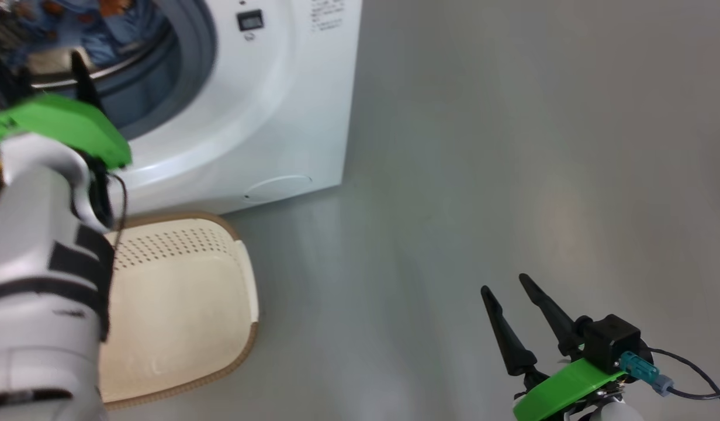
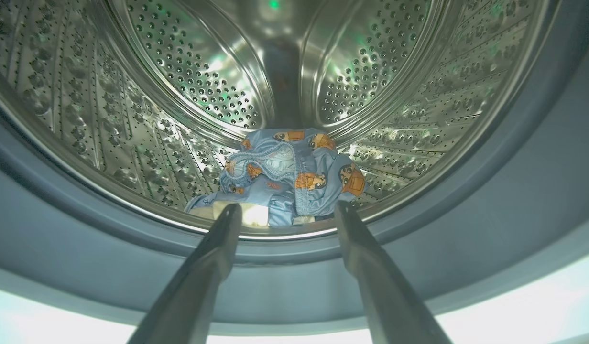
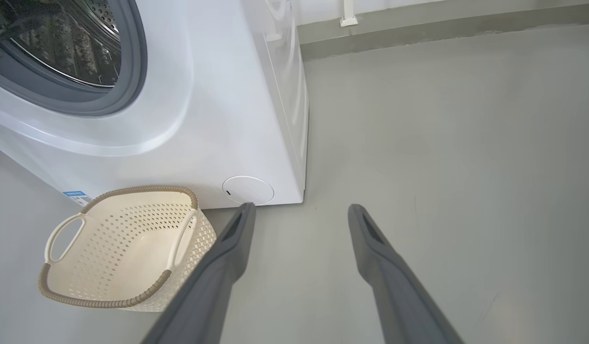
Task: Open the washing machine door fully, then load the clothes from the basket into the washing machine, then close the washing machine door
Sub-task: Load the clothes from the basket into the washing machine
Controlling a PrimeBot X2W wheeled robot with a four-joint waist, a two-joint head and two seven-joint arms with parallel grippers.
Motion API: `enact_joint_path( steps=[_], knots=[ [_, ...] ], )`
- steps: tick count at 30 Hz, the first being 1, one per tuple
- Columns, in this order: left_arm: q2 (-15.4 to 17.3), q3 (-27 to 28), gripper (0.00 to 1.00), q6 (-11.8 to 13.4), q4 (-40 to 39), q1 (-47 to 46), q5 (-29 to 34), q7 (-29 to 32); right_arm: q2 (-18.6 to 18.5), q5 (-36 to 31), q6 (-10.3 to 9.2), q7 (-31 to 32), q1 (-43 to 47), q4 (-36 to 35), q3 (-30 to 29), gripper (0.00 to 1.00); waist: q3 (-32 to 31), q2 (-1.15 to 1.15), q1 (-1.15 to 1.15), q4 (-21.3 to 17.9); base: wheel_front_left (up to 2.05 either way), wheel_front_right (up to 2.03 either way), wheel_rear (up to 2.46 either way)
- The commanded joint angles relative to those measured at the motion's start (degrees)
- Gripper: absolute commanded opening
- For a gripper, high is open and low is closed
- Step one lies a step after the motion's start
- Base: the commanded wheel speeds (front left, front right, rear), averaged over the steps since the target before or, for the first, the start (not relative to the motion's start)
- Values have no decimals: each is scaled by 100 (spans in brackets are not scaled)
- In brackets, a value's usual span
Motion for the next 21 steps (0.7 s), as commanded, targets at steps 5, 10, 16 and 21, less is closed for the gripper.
enact_joint_path(
  steps=[5, 10, 16, 21],
  knots=[
    [-81, -123, 100, -115, -904, 1187, 110, -52, -17, -90, 9, -27, 186, -79, -99, 100, -763, 0, 0, 637, 0, 0, 0],
    [-222, -103, 100, -91, -1595, 2026, 66, -53, -38, -149, 9, -27, 331, -77, -211, 100, -955, 0, 0, 799, 0, 0, 0],
    [-309, -38, 100, -109, -2293, 2943, -100, -53, -75, -253, 9, -27, 402, -120, -265, 100, -1067, 0, 0, 879, 0, 0, 0],
    [-339, 6, 100, -65, -3097, 3937, -176, -53, -135, -353, 9, -27, 436, -203, -296, 100, -1241, 0, 0, 899, 0, 0, 0]
  ],
)
